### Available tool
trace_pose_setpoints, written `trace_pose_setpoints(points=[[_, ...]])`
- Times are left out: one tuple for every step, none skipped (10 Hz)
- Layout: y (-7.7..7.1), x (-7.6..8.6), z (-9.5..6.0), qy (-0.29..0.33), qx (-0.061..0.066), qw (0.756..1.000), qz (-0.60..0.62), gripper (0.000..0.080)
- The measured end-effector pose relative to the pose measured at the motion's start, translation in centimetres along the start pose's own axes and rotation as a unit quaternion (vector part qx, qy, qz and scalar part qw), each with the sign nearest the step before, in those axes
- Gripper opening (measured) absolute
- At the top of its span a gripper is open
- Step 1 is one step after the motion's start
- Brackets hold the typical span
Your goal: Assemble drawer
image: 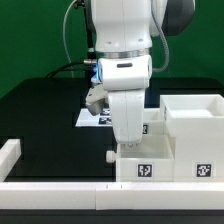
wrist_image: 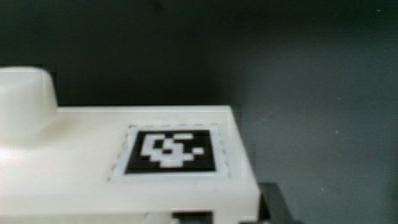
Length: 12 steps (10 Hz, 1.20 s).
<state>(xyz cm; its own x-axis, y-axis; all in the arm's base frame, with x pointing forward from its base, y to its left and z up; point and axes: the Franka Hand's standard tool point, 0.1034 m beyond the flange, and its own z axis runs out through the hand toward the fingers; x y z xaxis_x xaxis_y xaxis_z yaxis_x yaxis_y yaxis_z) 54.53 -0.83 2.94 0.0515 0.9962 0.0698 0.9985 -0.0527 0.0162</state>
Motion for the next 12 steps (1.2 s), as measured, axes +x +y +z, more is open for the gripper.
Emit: trace_pose_setpoints(points=[[-0.1,0.0,0.0,0.0,0.0,1.0,0.0,0.0038],[-0.2,0.1,0.1,0.0,-0.001,1.0,0.0,0.0038],[-0.4,0.0,0.2,0.0,0.001,1.0,-0.002,0.0038],[-0.6,-0.2,0.4,0.0,0.002,1.0,-0.014,0.0038],[-0.9,-0.3,0.5,-0.001,0.006,1.0,-0.016,0.0038],[-1.0,-0.3,0.6,-0.002,0.002,1.0,-0.024,0.0038],[-1.0,-0.3,0.6,-0.003,-0.006,1.0,-0.026,0.0038],[-1.4,-1.1,0.7,-0.003,-0.009,1.0,-0.018,0.0038],[-1.4,-1.4,0.7,-0.003,-0.009,1.0,-0.013,0.0038],[-1.4,-1.4,0.8,-0.003,-0.008,1.0,-0.013,0.0038],[-1.5,-1.4,0.8,-0.003,-0.007,1.0,-0.013,0.0038],[-1.5,-1.4,0.8,-0.003,-0.007,1.0,-0.013,0.0038]])
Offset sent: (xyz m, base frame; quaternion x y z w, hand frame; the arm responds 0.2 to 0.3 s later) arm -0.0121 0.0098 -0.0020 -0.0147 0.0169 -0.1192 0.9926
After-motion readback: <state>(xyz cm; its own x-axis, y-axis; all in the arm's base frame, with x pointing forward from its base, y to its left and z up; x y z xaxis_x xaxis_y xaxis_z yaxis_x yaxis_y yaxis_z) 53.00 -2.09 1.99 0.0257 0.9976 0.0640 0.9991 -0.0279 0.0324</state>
